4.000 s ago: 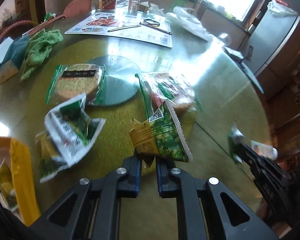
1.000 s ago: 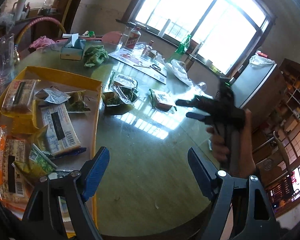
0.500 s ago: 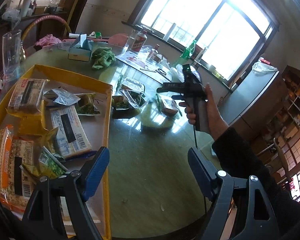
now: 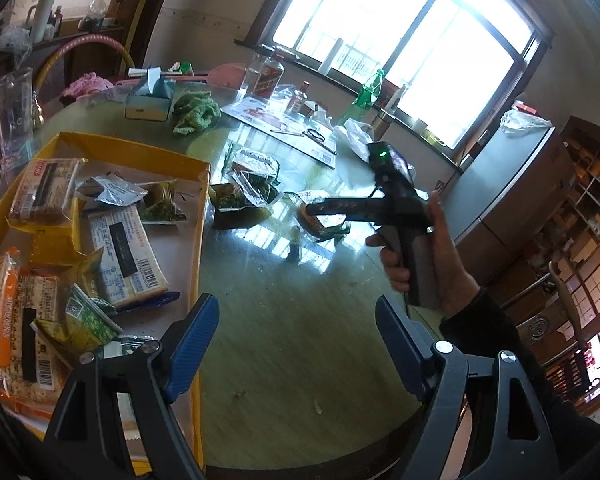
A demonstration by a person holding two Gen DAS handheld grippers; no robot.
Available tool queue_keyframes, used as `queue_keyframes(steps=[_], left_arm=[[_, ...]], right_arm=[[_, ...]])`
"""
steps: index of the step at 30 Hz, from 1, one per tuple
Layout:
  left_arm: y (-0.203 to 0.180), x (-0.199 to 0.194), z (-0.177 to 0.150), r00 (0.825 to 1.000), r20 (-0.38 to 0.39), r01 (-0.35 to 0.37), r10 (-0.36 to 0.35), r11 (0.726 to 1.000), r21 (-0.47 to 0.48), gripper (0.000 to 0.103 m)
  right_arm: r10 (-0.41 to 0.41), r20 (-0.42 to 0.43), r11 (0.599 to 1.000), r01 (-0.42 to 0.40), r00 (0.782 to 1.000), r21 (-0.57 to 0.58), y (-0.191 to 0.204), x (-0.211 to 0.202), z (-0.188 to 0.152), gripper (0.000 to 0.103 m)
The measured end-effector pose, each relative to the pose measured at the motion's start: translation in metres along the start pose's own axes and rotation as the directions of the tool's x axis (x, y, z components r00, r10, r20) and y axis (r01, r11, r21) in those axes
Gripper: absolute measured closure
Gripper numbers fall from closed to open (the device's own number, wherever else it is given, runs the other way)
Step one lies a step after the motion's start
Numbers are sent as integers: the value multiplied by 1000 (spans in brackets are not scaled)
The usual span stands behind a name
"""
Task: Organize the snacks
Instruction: 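Move the right gripper to the round green-label cracker pack and grasp it, then lift the cracker pack with the right gripper while the left grasps the white-green sachet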
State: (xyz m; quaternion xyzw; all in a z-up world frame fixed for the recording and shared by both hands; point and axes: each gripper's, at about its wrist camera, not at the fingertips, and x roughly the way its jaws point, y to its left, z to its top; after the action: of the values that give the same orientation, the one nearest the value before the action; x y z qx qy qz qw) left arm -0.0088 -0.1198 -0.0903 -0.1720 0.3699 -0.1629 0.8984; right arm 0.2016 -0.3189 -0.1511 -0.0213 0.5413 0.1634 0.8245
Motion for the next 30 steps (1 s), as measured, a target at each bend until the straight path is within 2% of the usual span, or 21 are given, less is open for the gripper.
queue_keyframes(steps=[2, 4, 7, 12, 14, 17, 19, 21, 23, 28, 30], left_arm=[[-4, 0, 0, 1000, -8, -12, 12, 1000, 8, 22], [-6, 1, 0, 1000, -12, -26, 27, 1000, 13, 22], [-10, 5, 0, 999, -32, -39, 40, 999, 16, 22], [-20, 17, 8, 995, -75, -64, 67, 997, 35, 22], [-24, 29, 18, 990, -104, -93, 95, 995, 31, 22], [-30, 52, 34, 983, -149, -105, 108, 994, 31, 22], [-31, 72, 48, 975, -180, -128, 132, 991, 33, 22], [-32, 94, 64, 964, -195, -176, 182, 983, 50, 22], [-32, 118, 81, 952, -207, -217, 225, 974, 62, 22], [-21, 181, 121, 925, -261, -280, 278, 960, 28, 22], [-13, 209, 137, 911, -281, -310, 301, 951, 15, 23]], right_arm=[[-75, 16, 997, 75, 997, -17, 10, 3, -3, 21], [-119, 21, 993, 120, 993, -13, 12, 0, -8, 25], [-138, 26, 990, 138, 990, 18, 8, -10, -25, 27], [-188, 22, 974, 184, 982, 131, -14, -40, -67, 28], [-222, 20, 955, 213, 975, 205, -28, -53, -85, 27], [-236, 38, 941, 219, 971, 256, -37, -58, -92, 25], [-224, 68, 942, 198, 972, 270, -40, -56, -89, 21], [-242, 87, 947, 216, 966, 237, -38, -54, -88, 21], [-276, 99, 946, 252, 956, 206, -34, -54, -91, 26], [-286, 115, 948, 263, 951, 179, -27, -56, -96, 27], [-269, 116, 951, 246, 956, 187, -30, -56, -96, 27]])
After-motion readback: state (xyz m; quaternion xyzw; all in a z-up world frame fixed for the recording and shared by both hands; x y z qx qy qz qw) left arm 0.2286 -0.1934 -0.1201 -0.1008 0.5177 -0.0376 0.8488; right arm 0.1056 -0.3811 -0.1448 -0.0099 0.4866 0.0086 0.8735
